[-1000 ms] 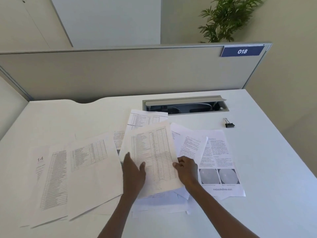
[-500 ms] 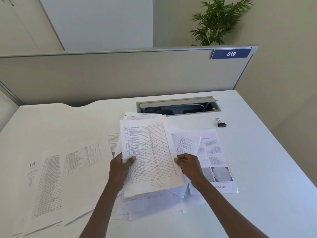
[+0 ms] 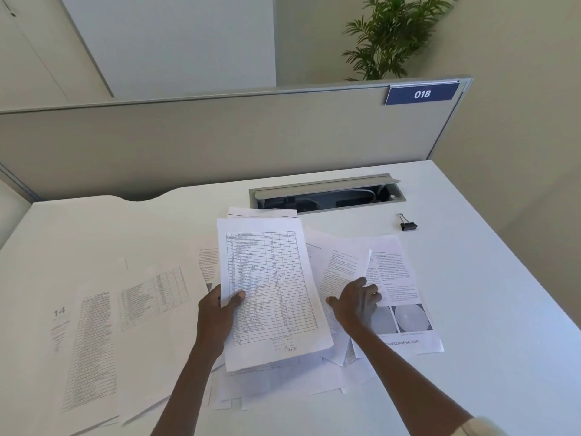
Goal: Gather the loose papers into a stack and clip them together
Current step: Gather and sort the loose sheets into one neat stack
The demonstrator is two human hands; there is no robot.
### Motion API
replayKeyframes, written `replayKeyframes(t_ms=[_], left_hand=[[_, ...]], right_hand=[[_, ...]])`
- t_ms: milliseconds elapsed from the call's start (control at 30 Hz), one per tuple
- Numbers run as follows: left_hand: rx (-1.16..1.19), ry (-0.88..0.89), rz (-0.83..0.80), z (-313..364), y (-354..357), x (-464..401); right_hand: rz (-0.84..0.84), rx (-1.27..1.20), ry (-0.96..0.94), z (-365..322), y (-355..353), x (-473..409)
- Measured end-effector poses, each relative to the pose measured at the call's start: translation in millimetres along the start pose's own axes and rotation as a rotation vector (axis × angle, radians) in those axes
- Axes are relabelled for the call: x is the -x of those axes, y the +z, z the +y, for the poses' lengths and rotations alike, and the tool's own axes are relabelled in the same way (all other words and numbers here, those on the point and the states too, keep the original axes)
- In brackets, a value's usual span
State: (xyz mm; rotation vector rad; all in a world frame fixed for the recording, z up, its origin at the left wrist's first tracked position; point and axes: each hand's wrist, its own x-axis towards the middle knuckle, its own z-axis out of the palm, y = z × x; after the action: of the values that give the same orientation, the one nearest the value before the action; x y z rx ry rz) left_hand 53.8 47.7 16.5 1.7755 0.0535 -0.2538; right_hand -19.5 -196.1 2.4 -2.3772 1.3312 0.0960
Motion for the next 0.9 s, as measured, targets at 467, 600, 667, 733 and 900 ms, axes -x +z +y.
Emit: replayKeyframes(t_ms=[467, 600, 667, 733, 900], left_hand=[[-0.114, 0.035, 0.028, 1.7, 6.4, -4.8], [-0.183, 0.077, 0.090, 8.5, -0.9, -8.6], [-0.230, 0.122, 0.140, 11.9, -4.9, -11.8], [-0.259, 0.162, 0.187, 14.1, -9.3, -16.4], [-0.310, 0.230, 0.248, 37.4, -7.6, -20.3]], right_hand=[[-0.051, -0.321, 0.168, -5.7, -1.8, -16.9], [0.071, -0.393, 0.089, -0.3, -20.7, -15.8], [0.119, -0.434, 0.055, -0.3, -35.6, -16.9], [0.175, -0.447, -0.001, -2.1, -53.7, -17.7], [0.273, -0.471, -0.198, -9.7, -102.4, -14.0]])
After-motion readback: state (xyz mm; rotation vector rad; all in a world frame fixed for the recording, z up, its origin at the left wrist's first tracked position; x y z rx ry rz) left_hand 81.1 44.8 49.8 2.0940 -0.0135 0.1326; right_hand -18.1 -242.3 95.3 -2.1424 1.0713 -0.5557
